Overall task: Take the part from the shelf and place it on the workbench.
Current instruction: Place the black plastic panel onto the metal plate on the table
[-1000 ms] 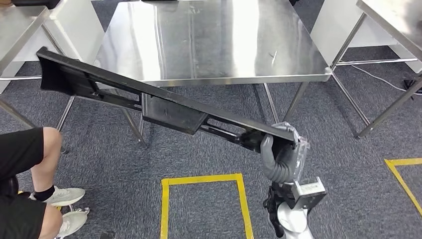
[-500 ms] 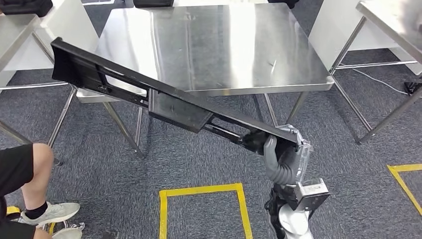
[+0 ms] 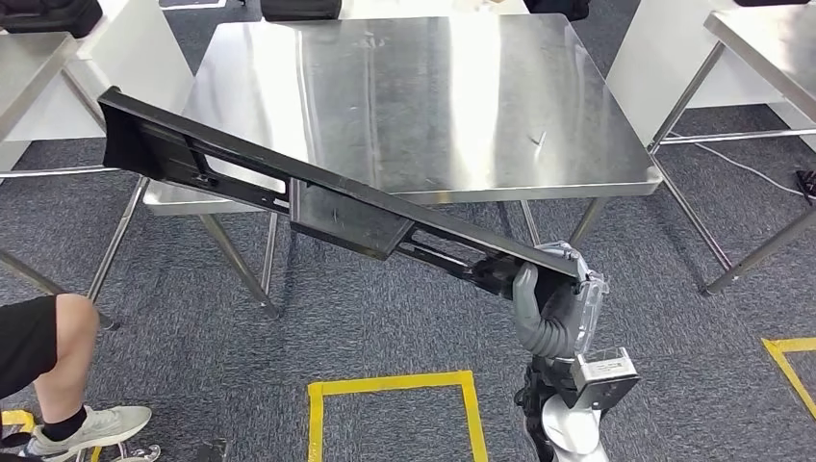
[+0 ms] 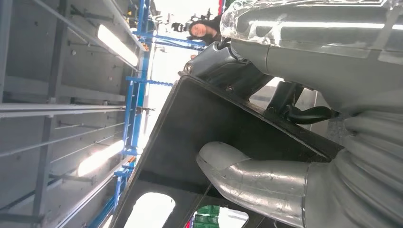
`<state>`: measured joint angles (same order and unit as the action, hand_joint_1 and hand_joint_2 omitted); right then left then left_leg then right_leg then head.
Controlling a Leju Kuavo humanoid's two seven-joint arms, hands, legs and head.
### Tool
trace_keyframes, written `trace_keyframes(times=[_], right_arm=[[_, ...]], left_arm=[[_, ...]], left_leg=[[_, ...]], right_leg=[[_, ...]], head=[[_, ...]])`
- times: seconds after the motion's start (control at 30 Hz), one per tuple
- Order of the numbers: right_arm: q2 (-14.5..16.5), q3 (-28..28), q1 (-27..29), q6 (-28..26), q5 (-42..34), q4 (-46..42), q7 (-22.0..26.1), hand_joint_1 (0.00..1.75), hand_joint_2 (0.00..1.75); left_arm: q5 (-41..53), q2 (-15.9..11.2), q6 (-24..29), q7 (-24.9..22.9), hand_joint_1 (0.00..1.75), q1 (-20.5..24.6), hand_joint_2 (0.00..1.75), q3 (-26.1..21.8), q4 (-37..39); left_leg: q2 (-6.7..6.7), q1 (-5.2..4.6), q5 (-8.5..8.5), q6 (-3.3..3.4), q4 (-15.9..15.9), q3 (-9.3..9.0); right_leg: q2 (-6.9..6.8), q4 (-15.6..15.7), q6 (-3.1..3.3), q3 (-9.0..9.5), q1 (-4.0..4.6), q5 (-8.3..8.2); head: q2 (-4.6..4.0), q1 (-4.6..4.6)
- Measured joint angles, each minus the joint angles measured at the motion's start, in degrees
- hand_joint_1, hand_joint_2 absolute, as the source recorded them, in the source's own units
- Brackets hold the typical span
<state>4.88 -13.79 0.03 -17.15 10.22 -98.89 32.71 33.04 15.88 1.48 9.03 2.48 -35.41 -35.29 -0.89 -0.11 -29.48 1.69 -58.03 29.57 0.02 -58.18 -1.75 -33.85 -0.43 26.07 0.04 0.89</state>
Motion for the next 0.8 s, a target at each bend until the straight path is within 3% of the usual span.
trace_keyframes(times=[0.07,0.17,0.23,0.3,0.33,0.37,0.43,0.47,0.5,0.57,0.63,0.73,0.77,0.8], right_arm=[[0.01,0.10,-0.21,0.53,-0.35,0.23,0.33,1.75,1.75],[0.02,0.20,-0.94,1.27,-0.89,0.69,0.67,1.75,1.75],[0.02,0.21,-1.10,1.42,-1.00,0.82,0.70,1.75,1.75],[0.02,0.21,-1.11,1.43,-1.00,0.83,0.70,1.75,1.75],[0.01,0.24,-1.14,1.51,-1.04,0.90,0.71,1.75,1.75],[-0.01,0.28,-1.17,1.68,-1.18,1.11,0.74,1.75,1.75],[-0.07,0.48,-1.50,2.10,-1.51,1.79,0.85,1.75,1.75],[-0.10,0.56,-1.67,2.24,-1.65,2.11,0.91,1.75,1.75],[-0.15,0.63,-1.84,2.30,-1.67,2.31,0.99,1.75,1.75],[-0.29,0.73,-1.95,2.33,-1.73,2.51,1.15,1.75,1.75],[-0.51,0.87,-2.12,2.32,-1.85,2.61,1.32,1.75,1.75],[-0.94,1.24,-1.96,2.31,-2.24,2.88,1.69,1.75,1.75],[-1.11,1.38,-1.84,2.31,-2.40,3.05,1.84,1.75,1.75],[-1.28,1.51,-1.77,2.31,-2.54,3.21,1.98,1.75,1.75]], left_arm=[[-0.54,0.04,0.47,0.50,0.00,0.23,1.75,-0.34,0.30],[-1.34,0.16,1.08,1.37,0.00,0.55,1.75,-0.93,0.93],[-1.50,0.16,1.17,1.53,0.00,0.55,1.75,-1.07,1.10],[-1.51,0.16,1.17,1.54,0.00,0.55,1.75,-1.09,1.13],[-1.57,0.20,1.19,1.60,0.00,0.50,1.75,-1.18,1.25],[-1.73,0.26,1.27,1.73,0.00,0.41,1.75,-1.40,1.54],[-2.05,0.43,1.50,2.13,0.00,0.30,1.75,-2.00,2.40],[-2.18,0.50,1.61,2.30,0.00,0.28,1.75,-2.27,2.76],[-2.22,0.57,1.65,2.40,0.00,0.29,1.75,-2.42,2.98],[-2.26,0.72,1.69,2.55,0.00,0.34,1.75,-2.61,3.21],[-2.26,0.87,1.67,2.69,0.00,0.69,1.75,-2.70,3.57],[-2.45,1.01,1.66,2.93,0.00,1.04,1.75,-2.75,4.43],[-2.57,1.01,1.66,3.02,0.00,1.06,1.75,-2.80,4.78],[-2.70,1.01,1.64,3.10,0.00,1.11,1.75,-2.85,5.15]], left_leg=[[0.18,0.10,-0.56,-0.50,-1.58,0.52],[0.48,0.35,-3.07,-1.31,-9.41,5.16],[0.49,0.42,-4.01,-1.48,-12.04,6.88],[0.49,0.42,-4.12,-1.49,-12.29,7.07],[0.50,0.43,-4.63,-1.54,-13.65,8.18],[0.51,0.43,-3.94,-1.48,-14.06,9.45],[0.53,0.02,0.31,-0.41,-8.46,9.40],[0.44,-0.29,2.54,0.36,-4.20,8.27],[0.36,-0.57,3.72,1.13,-0.83,6.73],[0.31,-0.50,3.64,1.90,-0.07,5.23],[0.45,-0.23,3.93,2.37,0.16,3.95],[0.32,-0.25,3.13,2.62,0.11,3.43],[0.22,-0.24,2.73,2.56,0.09,3.07],[0.13,-0.23,2.28,2.47,0.08,2.53]], right_leg=[[0.09,0.17,0.75,0.87,-0.37,0.14],[0.07,0.29,1.69,1.88,-0.51,0.79],[0.08,0.29,1.85,1.99,-0.49,0.94],[0.08,0.29,1.85,2.00,-0.48,0.97],[0.10,0.29,1.86,2.08,-0.45,1.10],[0.17,0.29,1.83,2.49,-0.39,1.47],[0.34,0.56,1.36,3.95,-0.17,3.02],[0.42,0.39,0.83,4.84,-0.04,3.52],[0.44,0.27,0.19,5.54,0.10,3.76],[0.45,-1.13,-0.73,5.99,0.24,4.15],[0.43,-5.47,-0.77,3.72,0.19,6.08],[0.42,-14.75,-1.06,-3.35,-0.04,9.35],[0.41,-15.03,-1.46,-4.58,-0.12,9.20],[0.40,-13.21,-1.99,-4.74,-0.23,7.97]], head=[[0.00,0.03],[0.00,0.13],[0.00,0.12],[0.00,0.13],[0.00,0.13],[0.00,0.13],[0.00,0.10],[0.01,0.07],[0.01,0.05],[0.02,0.00],[0.01,-0.06],[0.01,-0.09],[0.01,-0.09],[0.01,-0.09]])
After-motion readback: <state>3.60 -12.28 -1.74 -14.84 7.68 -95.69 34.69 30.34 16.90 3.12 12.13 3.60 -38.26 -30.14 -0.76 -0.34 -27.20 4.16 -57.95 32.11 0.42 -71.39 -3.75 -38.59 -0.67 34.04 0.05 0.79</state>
